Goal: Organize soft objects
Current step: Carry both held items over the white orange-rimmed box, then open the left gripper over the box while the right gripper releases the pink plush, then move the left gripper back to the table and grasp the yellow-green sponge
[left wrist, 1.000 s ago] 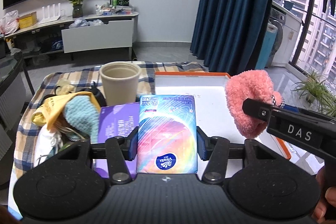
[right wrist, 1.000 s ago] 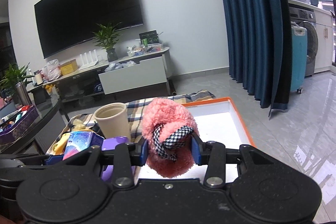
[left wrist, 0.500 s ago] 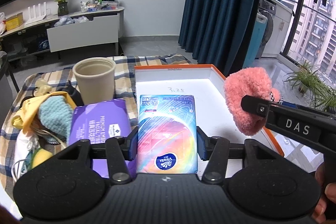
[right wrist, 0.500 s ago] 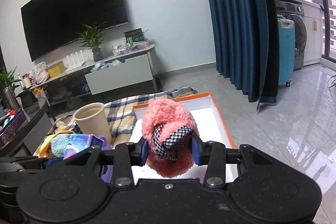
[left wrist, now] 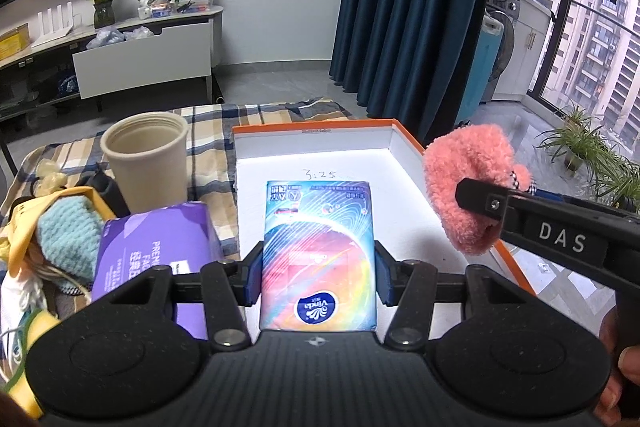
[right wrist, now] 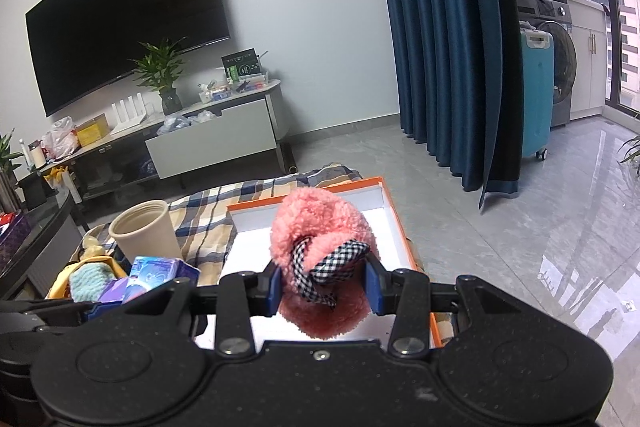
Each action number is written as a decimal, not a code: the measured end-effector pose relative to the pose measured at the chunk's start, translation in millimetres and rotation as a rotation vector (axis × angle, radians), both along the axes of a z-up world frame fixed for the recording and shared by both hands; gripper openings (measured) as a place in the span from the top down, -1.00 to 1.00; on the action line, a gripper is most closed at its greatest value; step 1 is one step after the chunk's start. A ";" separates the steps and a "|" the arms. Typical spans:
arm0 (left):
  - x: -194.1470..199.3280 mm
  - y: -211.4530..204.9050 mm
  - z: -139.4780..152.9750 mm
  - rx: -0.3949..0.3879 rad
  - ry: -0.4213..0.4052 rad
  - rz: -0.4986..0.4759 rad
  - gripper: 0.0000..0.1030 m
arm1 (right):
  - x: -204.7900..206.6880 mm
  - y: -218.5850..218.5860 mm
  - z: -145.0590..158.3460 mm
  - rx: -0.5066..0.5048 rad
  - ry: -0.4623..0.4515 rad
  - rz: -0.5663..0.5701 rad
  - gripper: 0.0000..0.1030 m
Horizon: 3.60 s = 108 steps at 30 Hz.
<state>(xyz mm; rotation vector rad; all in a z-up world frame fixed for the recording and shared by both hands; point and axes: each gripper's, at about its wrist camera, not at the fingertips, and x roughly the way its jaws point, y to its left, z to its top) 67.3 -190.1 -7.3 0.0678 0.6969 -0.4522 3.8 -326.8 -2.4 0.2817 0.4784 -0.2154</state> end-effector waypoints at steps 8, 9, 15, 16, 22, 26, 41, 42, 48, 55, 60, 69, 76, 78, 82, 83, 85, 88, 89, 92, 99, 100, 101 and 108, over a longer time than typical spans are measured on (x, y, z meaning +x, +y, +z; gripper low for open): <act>13.4 -8.6 -3.2 0.005 0.013 -0.007 -0.03 | 18.7 -10.6 1.1 -0.005 0.005 -0.003 0.03; 14.5 -9.7 -3.7 0.007 0.013 -0.009 -0.03 | 21.5 -12.1 0.8 -0.004 0.007 -0.004 0.03; 24.7 -16.0 -5.5 0.013 0.023 -0.011 -0.03 | 37.1 -18.4 -2.1 0.002 0.021 -0.003 0.02; 26.1 -16.4 -6.1 0.014 0.026 -0.011 -0.03 | 39.3 -19.2 -3.0 0.002 0.022 -0.001 0.02; 35.6 -23.7 -5.2 0.028 0.028 -0.023 -0.04 | 57.5 -27.1 -7.2 0.013 0.038 -0.003 0.01; 44.5 -30.8 -5.4 0.025 0.030 -0.025 -0.04 | 70.3 -30.8 -8.4 0.002 0.046 -0.006 -0.01; 66.6 -58.0 -12.9 0.021 0.037 -0.044 -0.34 | 100.7 -48.9 -10.5 -0.029 0.056 -0.014 -0.35; 67.3 -59.9 -12.2 0.018 0.034 -0.047 -0.38 | 100.3 -49.5 -10.0 -0.030 0.055 -0.021 -0.35; 60.2 -60.5 -7.5 0.024 0.008 -0.050 -0.47 | 85.6 -48.8 -2.4 -0.029 0.030 -0.022 -0.35; 48.2 -44.3 7.8 0.013 -0.003 -0.022 -0.61 | 56.8 -38.2 8.5 -0.016 0.009 -0.028 -0.36; 33.9 -27.2 18.0 0.022 -0.015 0.002 -0.67 | 37.4 -25.2 13.1 -0.005 0.009 -0.019 -0.37; 13.4 11.6 29.0 0.025 -0.044 0.058 -0.69 | 20.8 15.4 22.1 0.001 -0.009 0.059 -0.37; 4.5 43.9 27.0 0.026 -0.044 0.121 -0.69 | 20.5 49.6 22.0 -0.006 0.000 0.124 -0.37; 1.7 52.2 26.8 0.031 -0.048 0.131 -0.69 | 20.7 58.1 22.2 0.000 0.000 0.139 -0.37; -4.2 68.6 26.0 0.032 -0.054 0.151 -0.69 | 20.6 76.3 23.3 -0.005 0.000 0.171 -0.37; -5.7 72.3 26.2 0.032 -0.054 0.157 -0.69 | 20.7 81.1 23.5 -0.007 0.000 0.180 -0.37; -8.0 79.5 26.6 0.035 -0.058 0.172 -0.69 | 20.4 89.5 23.3 -0.011 0.001 0.197 -0.37; -12.1 92.8 25.3 0.036 -0.056 0.195 -0.69 | 21.9 102.9 23.2 -0.015 0.007 0.227 -0.37; -12.8 98.0 24.3 0.034 -0.053 0.200 -0.69 | 22.2 106.3 22.7 -0.016 0.007 0.236 -0.37; -15.7 109.0 22.4 0.032 -0.051 0.220 -0.69 | 23.1 119.4 22.7 -0.024 0.010 0.263 -0.37; -22.7 132.8 21.6 0.037 -0.056 0.255 -0.69 | 24.4 146.1 20.1 -0.026 0.011 0.309 -0.37; -23.7 135.8 21.2 0.038 -0.056 0.259 -0.69 | 24.4 149.7 19.0 -0.028 0.013 0.316 -0.37; -25.5 138.6 20.7 0.039 -0.057 0.262 -0.70 | 24.0 154.5 17.7 -0.030 0.016 0.325 -0.37; -34.1 170.8 3.4 0.057 -0.032 0.299 -0.70 | 18.2 183.7 4.7 -0.036 0.047 0.400 -0.37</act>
